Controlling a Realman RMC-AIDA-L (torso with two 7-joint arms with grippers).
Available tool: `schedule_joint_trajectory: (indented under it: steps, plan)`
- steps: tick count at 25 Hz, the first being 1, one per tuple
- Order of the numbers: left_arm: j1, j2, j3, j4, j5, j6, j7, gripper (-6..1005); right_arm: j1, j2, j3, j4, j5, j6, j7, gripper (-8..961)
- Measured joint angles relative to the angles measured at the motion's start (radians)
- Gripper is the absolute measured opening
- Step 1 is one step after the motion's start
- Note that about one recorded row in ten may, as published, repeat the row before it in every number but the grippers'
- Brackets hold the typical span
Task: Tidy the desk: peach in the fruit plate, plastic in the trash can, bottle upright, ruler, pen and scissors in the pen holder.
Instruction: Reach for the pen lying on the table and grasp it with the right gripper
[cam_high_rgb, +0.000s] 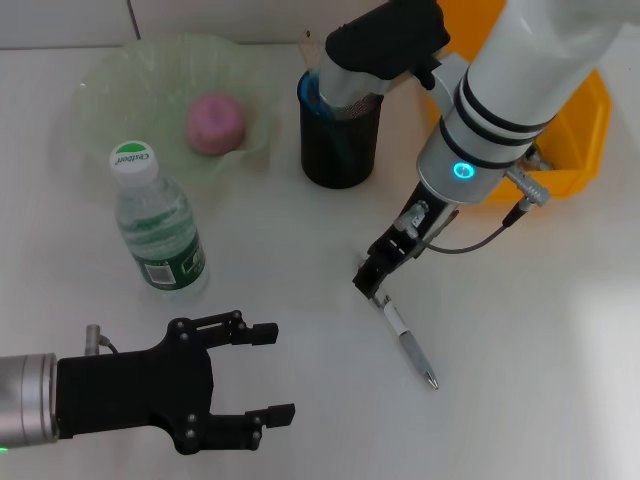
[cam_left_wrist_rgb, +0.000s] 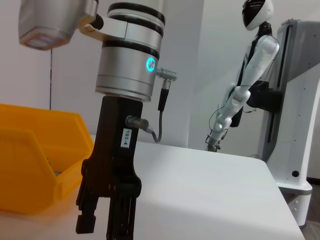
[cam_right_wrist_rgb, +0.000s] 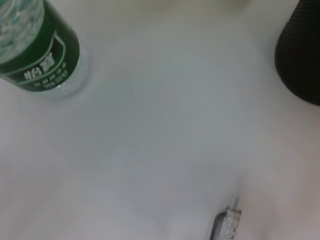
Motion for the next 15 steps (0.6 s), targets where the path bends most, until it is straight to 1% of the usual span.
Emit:
schedule_joint_trajectory:
  steps: [5, 8, 15]
  plan:
    - [-0.003, 0.000, 0.000, 0.000, -0.001, 0.000, 0.000, 800, 0.001, 0.000, -0.024, 0.008, 0.000, 0.016, -0.002, 807]
    - [-0.004, 0.000, 0.000, 0.000, -0.003, 0.000, 0.000, 800, 0.004, 0.000, -0.066, 0.009, 0.000, 0.032, -0.002, 799]
    - [-0.005, -0.002, 0.000, 0.000, -0.004, -0.001, 0.000, 800, 0.011, 0.000, -0.122, 0.010, 0.011, 0.063, -0.002, 778]
